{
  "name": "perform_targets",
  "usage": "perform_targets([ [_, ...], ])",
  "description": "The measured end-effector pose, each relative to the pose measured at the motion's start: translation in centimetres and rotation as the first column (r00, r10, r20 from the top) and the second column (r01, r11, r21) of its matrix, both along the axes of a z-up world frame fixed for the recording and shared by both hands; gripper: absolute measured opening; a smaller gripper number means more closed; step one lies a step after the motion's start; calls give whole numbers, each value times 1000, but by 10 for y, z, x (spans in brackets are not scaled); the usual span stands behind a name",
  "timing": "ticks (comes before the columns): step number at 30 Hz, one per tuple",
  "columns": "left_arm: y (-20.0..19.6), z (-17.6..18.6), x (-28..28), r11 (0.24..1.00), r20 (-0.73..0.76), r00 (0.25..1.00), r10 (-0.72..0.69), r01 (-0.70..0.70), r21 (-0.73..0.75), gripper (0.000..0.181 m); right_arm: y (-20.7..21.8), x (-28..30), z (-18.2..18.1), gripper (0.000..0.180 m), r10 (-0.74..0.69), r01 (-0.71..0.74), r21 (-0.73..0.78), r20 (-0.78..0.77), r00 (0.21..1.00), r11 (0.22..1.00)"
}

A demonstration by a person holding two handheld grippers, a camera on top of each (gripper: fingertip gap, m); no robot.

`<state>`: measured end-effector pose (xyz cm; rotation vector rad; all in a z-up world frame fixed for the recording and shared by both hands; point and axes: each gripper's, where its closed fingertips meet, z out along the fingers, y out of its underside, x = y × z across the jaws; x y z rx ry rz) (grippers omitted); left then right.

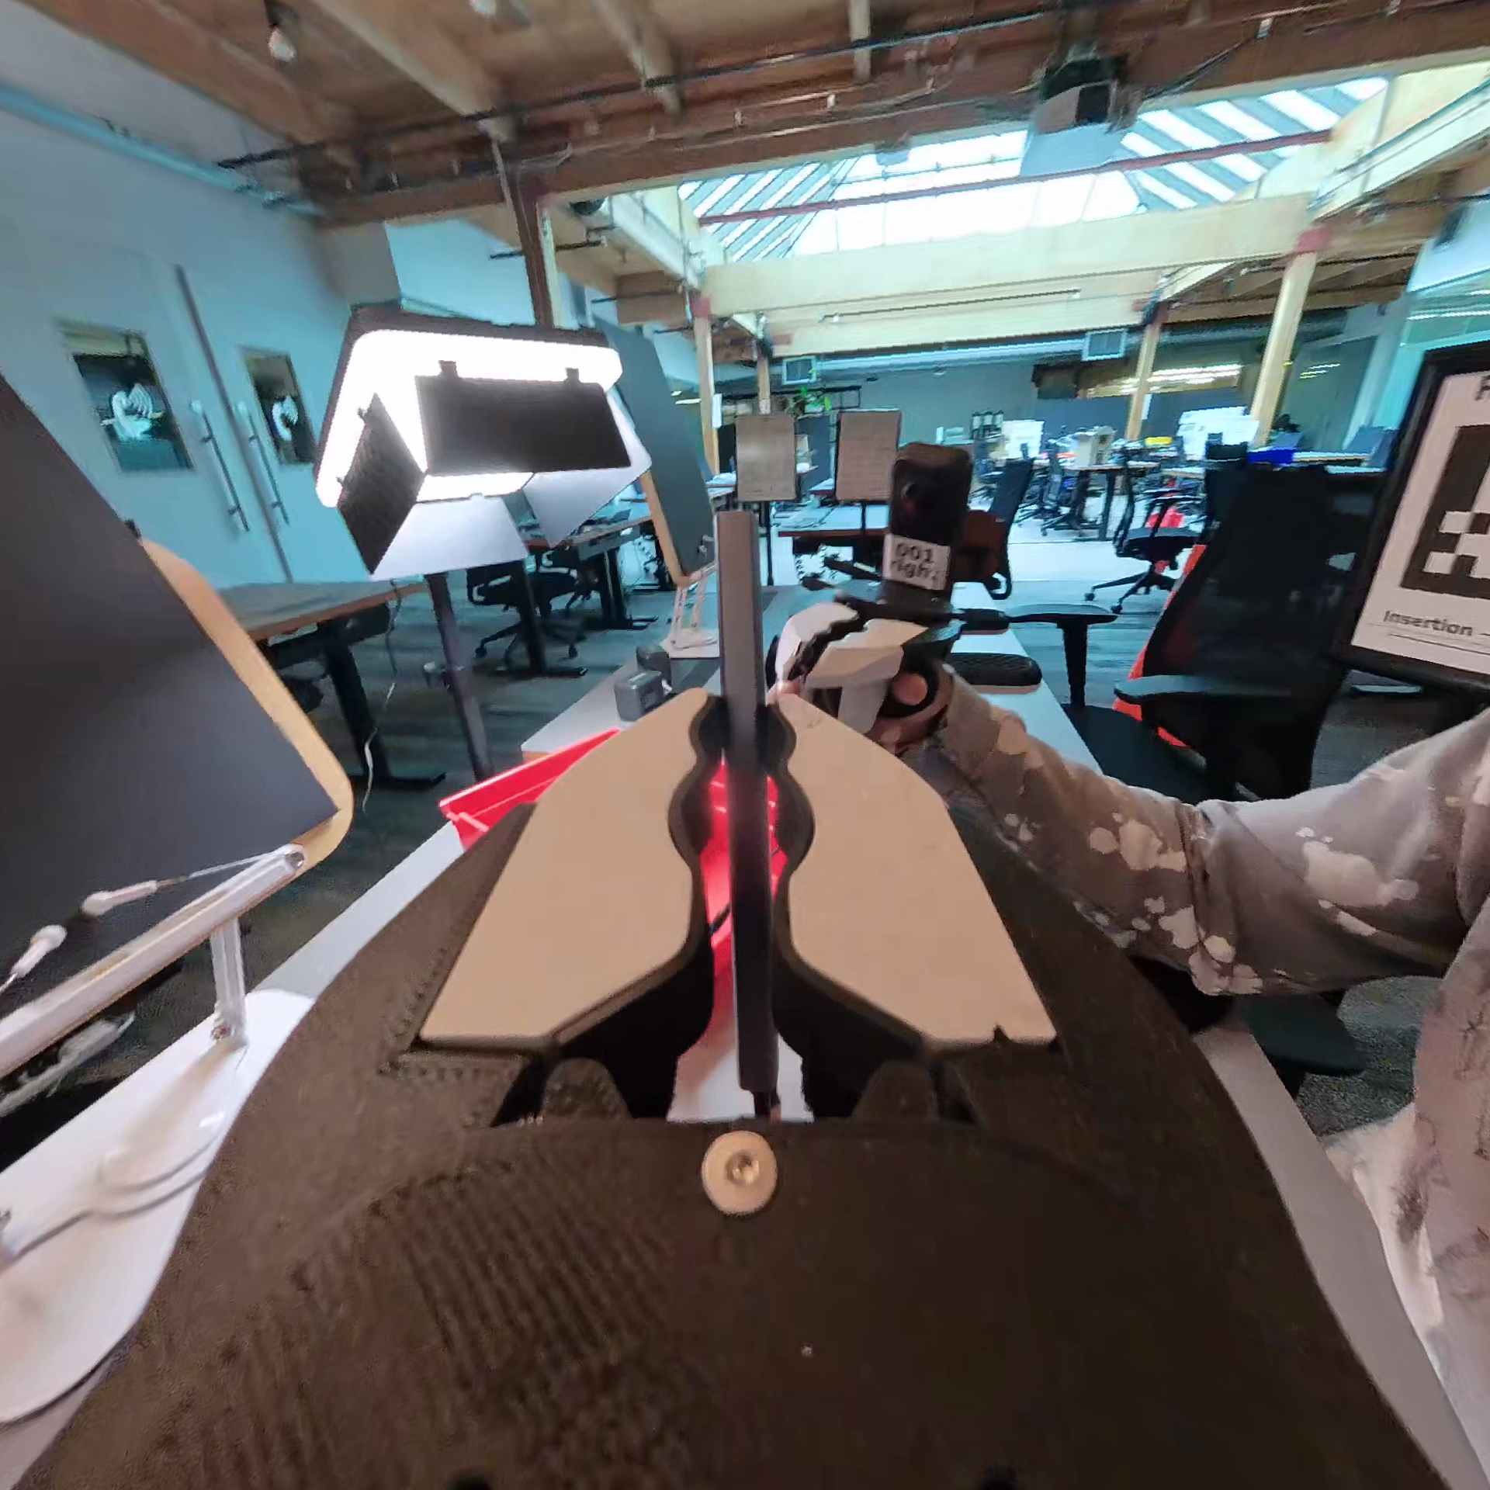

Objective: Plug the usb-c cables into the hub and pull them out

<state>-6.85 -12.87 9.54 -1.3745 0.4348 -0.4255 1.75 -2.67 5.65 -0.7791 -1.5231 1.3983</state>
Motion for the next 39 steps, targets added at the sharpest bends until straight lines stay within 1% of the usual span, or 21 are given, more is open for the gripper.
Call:
perform_targets([
  [4,8,-11,-17,994,-23,995,98,-99,-45,10,34,10,13,6,-161,163,19,-75,984,986],
  [7,8,-12,-15,995,-36,995,90,-92,-48,10,60,14,21,6,-271,276,14,-147,951,961],
  [9,9,-13,-12,995,-46,995,86,-88,-46,10,80,8,14,6,-349,356,20,-153,924,934],
  [12,13,-17,-7,995,-59,995,77,-80,-57,10,114,-11,-26,7,-452,456,79,-62,890,887],
  [14,16,-20,-3,995,-65,996,68,-72,-64,10,128,-26,-60,7,-473,466,124,37,880,876],
  [16,18,-23,0,995,-73,996,58,-64,-73,10,144,-37,-98,7,-533,494,237,145,833,837],
  [18,19,-25,2,995,-84,995,53,-59,-79,10,157,-39,-138,7,-589,484,365,278,758,795],
  [20,21,-27,4,995,-87,995,48,-56,-84,10,173,-35,-171,7,-656,475,471,369,659,743],
  [21,21,-28,4,995,-86,995,46,-53,-86,10,177,-31,-187,8,-669,450,509,426,609,734],
  [23,23,-29,6,995,-81,996,39,-46,-92,10,184,-21,-212,18,-690,410,561,510,514,720],
  [25,25,-32,7,994,-79,996,35,-43,-101,10,187,-16,-221,30,-691,395,570,547,473,721],
  [26,26,-33,8,994,-80,996,33,-41,-106,10,186,-17,-217,33,-685,403,555,545,484,727],
  [28,28,-35,10,993,-83,996,27,-36,-112,10,178,-19,-196,36,-656,430,498,522,545,753],
  [30,29,-37,11,993,-81,997,19,-28,-117,10,168,-19,-162,39,-630,466,428,459,626,774],
  [31,30,-38,12,993,-76,997,13,-22,-118,10,156,-21,-141,41,-586,458,371,417,695,808],
  [33,31,-39,14,993,-61,998,-6,-2,-119,10,108,-23,-90,41,-381,336,201,272,883,920],
  [34,31,-39,16,993,-52,998,-20,13,-115,10,81,-19,-64,40,-256,238,114,186,948,964],
  [35,32,-39,19,994,-43,998,-37,32,-109,10,58,-14,-43,39,-145,140,50,117,983,989],
  [36,32,-39,23,994,-35,998,-54,51,-102,10,37,-10,-29,38,-59,58,15,73,996,998],
  [37,33,-39,27,993,-31,997,-71,68,-93,11,21,-7,-23,38,0,-1,16,58,998,1000],
  [39,33,-39,38,993,-44,994,-103,101,-57,10,-6,-7,-24,37,55,-61,84,74,996,995],
])
